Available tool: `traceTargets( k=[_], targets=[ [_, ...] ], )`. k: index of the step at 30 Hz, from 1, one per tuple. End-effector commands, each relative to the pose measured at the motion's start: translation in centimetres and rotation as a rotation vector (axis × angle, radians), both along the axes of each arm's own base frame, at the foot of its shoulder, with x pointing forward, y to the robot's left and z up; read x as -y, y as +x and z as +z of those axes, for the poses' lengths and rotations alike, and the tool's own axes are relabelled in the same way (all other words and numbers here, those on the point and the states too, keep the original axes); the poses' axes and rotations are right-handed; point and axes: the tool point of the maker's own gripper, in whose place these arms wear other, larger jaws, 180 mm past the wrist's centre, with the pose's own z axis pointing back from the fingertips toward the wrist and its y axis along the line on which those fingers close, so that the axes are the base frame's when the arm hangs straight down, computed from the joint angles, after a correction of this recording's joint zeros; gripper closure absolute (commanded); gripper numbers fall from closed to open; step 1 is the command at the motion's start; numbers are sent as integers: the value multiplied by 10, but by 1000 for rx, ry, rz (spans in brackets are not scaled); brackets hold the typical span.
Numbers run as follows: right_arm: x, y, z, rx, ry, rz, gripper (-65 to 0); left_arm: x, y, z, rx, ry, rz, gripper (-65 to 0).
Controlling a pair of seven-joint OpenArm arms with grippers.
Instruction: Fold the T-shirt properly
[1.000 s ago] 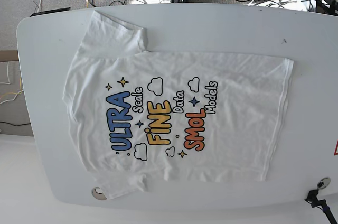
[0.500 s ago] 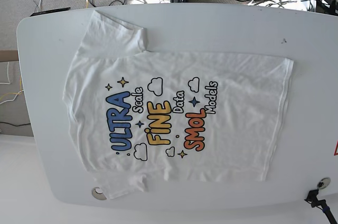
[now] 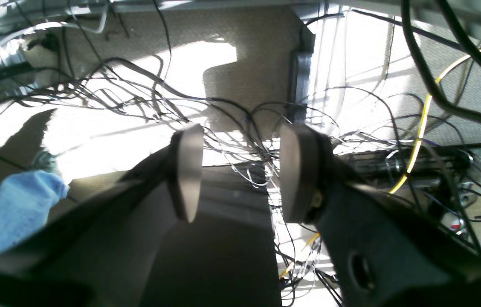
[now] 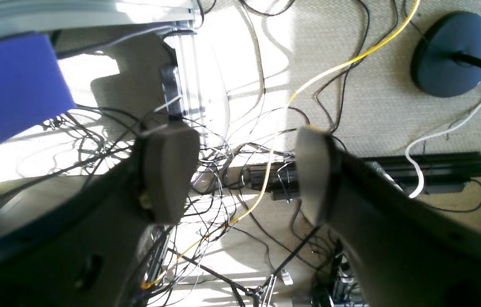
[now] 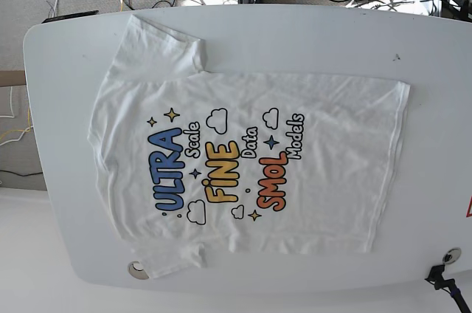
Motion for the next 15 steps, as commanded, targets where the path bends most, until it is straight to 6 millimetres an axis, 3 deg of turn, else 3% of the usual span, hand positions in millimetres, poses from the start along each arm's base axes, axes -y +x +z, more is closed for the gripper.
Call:
traceTargets(
  k=[1,11,15],
  targets=[
    [1,5,9,43,0,1,-416,-2,-12,7,6,6,-2,-273],
    [-1,0,63,154,6,6,-415,-7,-29,66,134,6,-51,-279],
    [-2,0,81,186,8,6,-415,-2,-29,87,170,-3,-62,-383]
  ],
)
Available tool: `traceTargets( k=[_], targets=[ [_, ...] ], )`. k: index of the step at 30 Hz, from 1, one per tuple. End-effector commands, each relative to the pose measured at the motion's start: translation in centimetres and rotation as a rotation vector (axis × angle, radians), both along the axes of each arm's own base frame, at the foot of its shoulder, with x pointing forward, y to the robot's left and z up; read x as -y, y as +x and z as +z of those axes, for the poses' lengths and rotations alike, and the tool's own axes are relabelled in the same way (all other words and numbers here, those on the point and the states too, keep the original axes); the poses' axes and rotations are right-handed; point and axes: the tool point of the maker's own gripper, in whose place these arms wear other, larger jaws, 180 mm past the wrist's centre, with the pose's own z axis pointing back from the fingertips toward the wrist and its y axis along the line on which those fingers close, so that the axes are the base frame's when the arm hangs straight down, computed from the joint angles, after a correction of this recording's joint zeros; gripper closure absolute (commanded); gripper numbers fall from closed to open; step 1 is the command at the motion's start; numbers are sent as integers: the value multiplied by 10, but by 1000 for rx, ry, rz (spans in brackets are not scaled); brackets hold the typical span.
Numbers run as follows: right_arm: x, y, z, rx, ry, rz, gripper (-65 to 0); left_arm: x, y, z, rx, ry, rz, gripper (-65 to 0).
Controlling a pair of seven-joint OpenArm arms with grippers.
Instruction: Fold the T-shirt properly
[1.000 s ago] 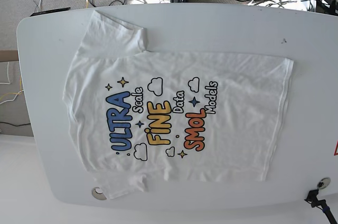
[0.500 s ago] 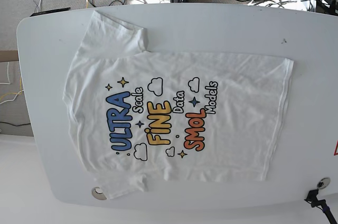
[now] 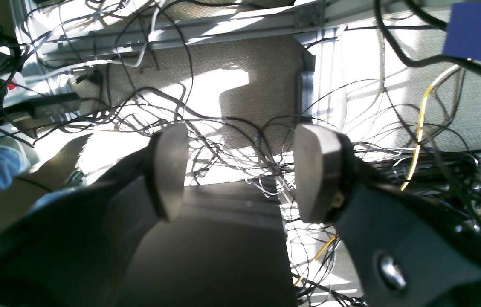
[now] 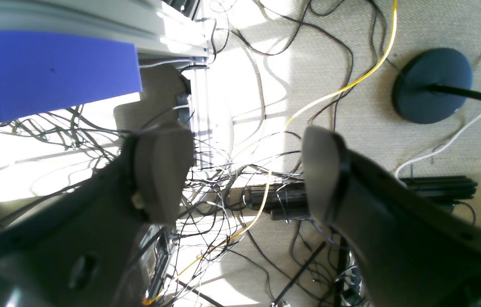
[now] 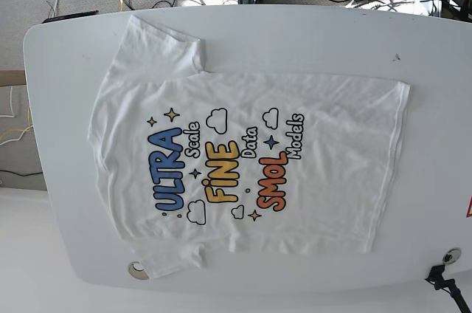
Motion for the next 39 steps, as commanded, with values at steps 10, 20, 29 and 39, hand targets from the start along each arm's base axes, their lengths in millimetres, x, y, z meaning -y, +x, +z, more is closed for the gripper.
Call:
traceTargets(
  k=[10,20,29,39],
  targets=[
    [-2,25,76,161,9,5,-415,-11,15,62,116,6,-97,-394],
    [-5,81,153,316,17,8,-414,-29,73,137,314,58,-164,-397],
    [-2,118,165,424,8,5,-414,-38,116,171,449,102,-172,-397],
    [-1,186,175,606,4,-6,-414,-58,184,191,659,2,70,-397]
  ],
)
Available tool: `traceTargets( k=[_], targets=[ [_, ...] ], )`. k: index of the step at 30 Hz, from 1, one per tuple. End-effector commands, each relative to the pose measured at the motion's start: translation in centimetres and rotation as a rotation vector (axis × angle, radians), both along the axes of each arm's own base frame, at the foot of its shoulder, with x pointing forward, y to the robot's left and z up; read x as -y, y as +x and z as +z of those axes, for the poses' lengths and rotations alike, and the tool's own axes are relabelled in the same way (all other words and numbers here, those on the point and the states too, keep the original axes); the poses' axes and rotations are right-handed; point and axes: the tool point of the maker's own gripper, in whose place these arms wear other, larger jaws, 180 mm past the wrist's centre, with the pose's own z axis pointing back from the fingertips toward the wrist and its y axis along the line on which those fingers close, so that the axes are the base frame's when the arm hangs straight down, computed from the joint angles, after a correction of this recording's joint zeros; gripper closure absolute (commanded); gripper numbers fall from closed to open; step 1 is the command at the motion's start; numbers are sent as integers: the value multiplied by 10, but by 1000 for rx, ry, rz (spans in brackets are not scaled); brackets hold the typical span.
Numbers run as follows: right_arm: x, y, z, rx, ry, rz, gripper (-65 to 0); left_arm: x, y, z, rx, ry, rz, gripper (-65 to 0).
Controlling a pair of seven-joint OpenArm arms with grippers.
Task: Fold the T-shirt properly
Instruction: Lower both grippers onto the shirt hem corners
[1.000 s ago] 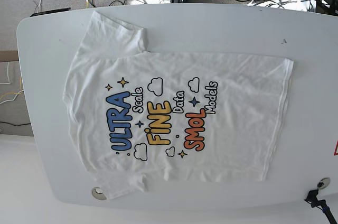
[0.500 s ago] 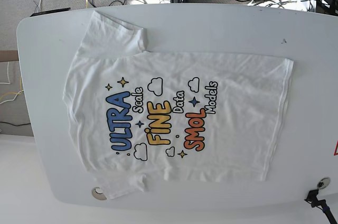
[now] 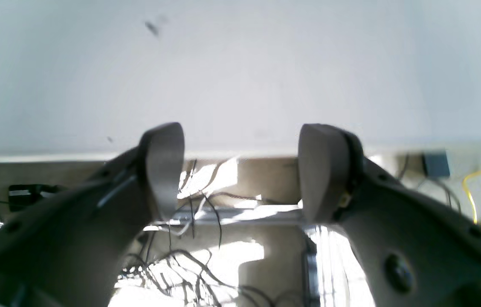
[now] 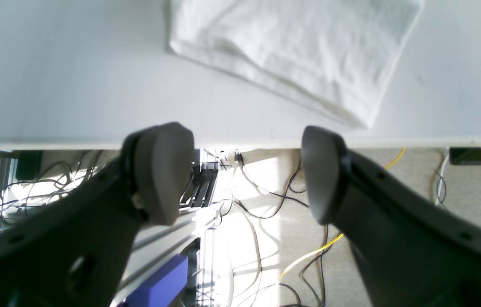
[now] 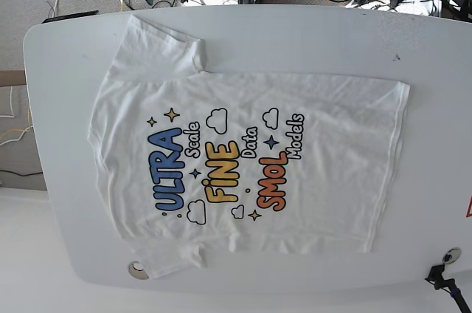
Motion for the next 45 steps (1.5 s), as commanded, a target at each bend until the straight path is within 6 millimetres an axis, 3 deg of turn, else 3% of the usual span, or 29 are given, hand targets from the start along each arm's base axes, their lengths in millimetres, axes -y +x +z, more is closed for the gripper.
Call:
traceTargets(
  k=[1,10,14,23,29,34,45],
  targets=[
    [4,11,12,62,16,-27,-414,0,11,12,57,-47,0,-397],
    [63,49,32,189,206,-247,-414,6,62,41,248,-273,25,-398],
    [80,57,36,202,373,-338,-414,9,82,38,215,-342,26,-398],
    [105,65,22,61,655,-460,-412,-39,116,61,194,-408,85,-398],
    [109,58,-5,-44,696,-494,-412,-73,118,57,172,-379,160,-398],
    [109,51,-14,-73,696,-506,-412,-74,118,57,171,-376,162,-398],
    [73,48,-30,-155,753,-453,-411,-73,118,56,171,-377,160,-398]
  ],
)
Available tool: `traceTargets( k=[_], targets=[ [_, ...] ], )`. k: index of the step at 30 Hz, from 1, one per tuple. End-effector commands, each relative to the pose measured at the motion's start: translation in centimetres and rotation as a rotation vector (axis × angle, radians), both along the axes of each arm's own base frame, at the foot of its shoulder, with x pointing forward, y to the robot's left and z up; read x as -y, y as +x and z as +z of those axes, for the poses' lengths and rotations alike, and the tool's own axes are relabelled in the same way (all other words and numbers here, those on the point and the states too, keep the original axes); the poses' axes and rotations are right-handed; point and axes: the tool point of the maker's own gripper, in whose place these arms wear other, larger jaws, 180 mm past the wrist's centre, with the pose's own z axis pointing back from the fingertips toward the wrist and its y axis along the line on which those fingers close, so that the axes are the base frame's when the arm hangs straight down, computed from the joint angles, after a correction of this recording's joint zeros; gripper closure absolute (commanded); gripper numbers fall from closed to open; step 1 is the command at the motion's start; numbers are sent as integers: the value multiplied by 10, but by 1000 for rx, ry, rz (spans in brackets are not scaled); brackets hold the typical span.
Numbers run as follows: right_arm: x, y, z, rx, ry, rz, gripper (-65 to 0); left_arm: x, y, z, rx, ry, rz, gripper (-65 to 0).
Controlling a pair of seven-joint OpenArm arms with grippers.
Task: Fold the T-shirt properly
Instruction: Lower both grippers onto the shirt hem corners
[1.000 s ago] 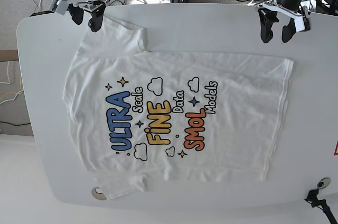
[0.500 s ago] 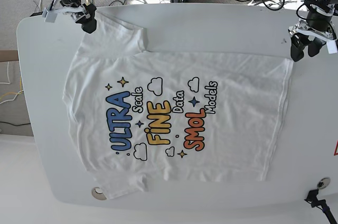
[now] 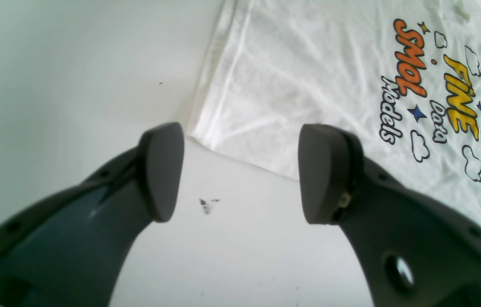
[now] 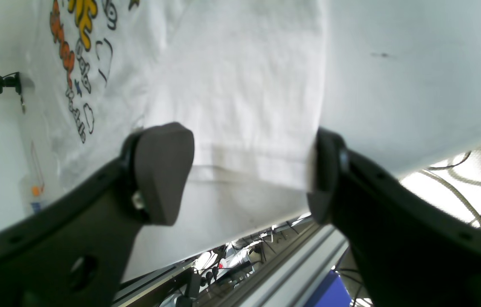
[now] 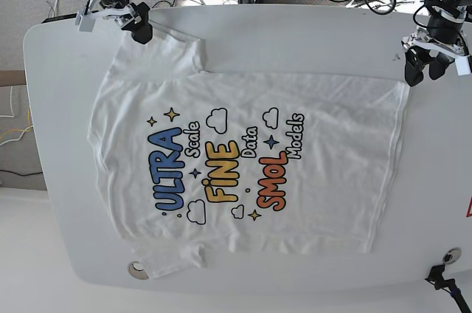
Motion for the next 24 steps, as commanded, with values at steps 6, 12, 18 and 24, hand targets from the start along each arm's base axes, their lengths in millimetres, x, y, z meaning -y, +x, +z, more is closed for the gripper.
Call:
traceTargets(
  k=[6,12,18,24],
  targets=[
    [-4,-4,-1,-11,7,6,-267,-3,5,13,43,19,-7,-398],
    [-1,12,4,25,0,6,0,-2,9,14,34,37,-41,-400],
    [0,17,6,33,-7,23,0,-18,21,-10,-13,12,-32,-401],
    [0,21,8,44,-9,24,0,-11,29,-36,-37,-23,-149,-488]
  ],
)
